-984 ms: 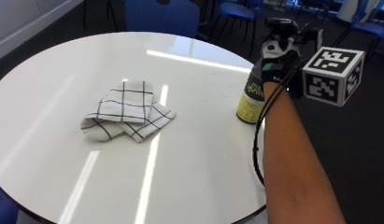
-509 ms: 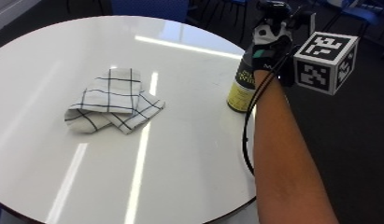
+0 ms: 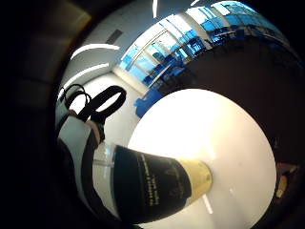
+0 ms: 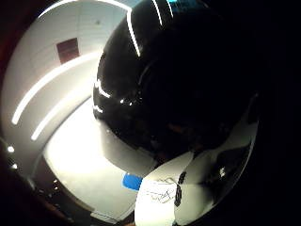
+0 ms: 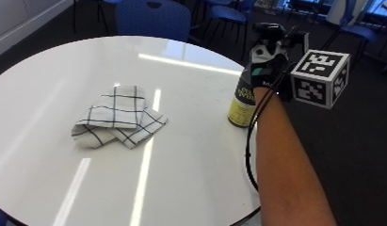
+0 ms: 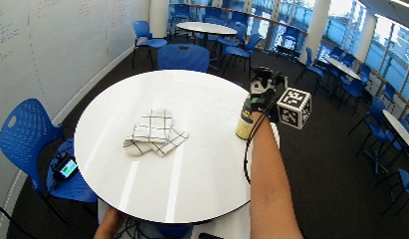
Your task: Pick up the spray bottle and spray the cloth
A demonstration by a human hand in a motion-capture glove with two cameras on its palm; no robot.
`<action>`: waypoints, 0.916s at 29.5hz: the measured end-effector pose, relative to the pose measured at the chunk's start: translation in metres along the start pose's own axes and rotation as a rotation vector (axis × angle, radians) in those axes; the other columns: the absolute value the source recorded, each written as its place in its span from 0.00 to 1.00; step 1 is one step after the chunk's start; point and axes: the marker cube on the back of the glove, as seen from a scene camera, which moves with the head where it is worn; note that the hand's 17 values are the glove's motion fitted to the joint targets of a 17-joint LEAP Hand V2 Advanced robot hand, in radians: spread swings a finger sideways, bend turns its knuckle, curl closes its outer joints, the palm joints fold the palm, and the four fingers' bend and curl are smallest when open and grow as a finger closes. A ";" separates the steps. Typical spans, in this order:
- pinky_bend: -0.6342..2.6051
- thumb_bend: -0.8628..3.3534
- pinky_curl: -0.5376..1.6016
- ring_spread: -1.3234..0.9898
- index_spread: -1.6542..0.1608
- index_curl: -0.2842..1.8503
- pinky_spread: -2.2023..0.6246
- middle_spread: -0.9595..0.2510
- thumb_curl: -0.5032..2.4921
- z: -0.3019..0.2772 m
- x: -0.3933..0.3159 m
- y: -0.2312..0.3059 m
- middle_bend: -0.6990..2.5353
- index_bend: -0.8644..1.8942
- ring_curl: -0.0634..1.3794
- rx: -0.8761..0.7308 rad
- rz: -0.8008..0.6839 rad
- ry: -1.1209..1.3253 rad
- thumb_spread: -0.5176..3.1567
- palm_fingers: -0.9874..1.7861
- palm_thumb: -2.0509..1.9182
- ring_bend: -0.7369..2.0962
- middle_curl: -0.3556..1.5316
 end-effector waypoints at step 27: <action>0.33 0.20 0.43 0.47 0.74 0.39 0.68 0.59 0.42 -0.002 -0.050 0.021 0.41 0.42 0.35 -0.127 -0.513 0.435 0.28 0.85 0.75 0.47 0.47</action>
